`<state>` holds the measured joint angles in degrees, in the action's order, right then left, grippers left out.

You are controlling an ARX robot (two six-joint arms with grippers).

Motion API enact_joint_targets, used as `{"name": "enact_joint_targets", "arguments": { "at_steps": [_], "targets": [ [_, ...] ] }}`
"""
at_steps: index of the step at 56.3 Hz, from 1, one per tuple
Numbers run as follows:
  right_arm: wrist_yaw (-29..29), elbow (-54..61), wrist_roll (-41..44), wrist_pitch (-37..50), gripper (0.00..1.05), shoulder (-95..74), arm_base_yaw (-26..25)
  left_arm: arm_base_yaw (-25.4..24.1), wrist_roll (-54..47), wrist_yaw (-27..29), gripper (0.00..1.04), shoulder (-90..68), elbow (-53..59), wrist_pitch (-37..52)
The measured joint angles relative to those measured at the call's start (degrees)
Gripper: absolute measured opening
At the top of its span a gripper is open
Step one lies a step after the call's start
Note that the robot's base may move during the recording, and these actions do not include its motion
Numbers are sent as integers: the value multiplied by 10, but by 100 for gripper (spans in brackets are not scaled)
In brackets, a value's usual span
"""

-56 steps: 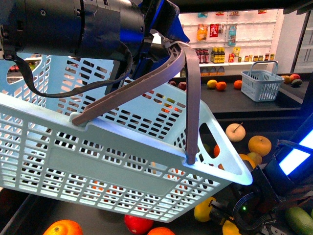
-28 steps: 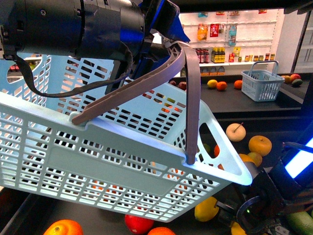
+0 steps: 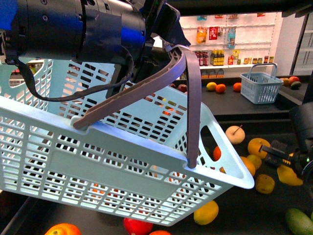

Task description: Pick lemon from shelf

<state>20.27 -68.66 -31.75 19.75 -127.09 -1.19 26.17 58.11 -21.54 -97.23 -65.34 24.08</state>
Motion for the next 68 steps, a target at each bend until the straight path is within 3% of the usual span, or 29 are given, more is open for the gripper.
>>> {"name": "enact_joint_targets", "arguments": {
  "at_steps": [6, 15, 19, 36, 45, 58, 68],
  "targets": [
    [-67, 28, -3, 7, 72, 69, 11, 0, 0, 0, 13, 0, 0, 0],
    [-226, 44, -37, 8, 72, 177, 36, 0, 0, 2, 13, 0, 0, 0],
    [-260, 43, -48, 0, 72, 212, 53, 0, 0, 2, 13, 0, 0, 0],
    [-340, 45, -75, 19, 72, 223, 136, 0, 0, 2, 13, 0, 0, 0],
    [-344, 45, -70, 20, 72, 200, 166, 0, 0, 2, 13, 0, 0, 0],
    [-340, 53, -60, 48, 103, 183, 176, 0, 0, 1, 13, 0, 0, 0],
    [-353, 56, -68, 75, 102, 187, 156, 0, 1, 0, 13, -1, 0, -2]
  ]
}}
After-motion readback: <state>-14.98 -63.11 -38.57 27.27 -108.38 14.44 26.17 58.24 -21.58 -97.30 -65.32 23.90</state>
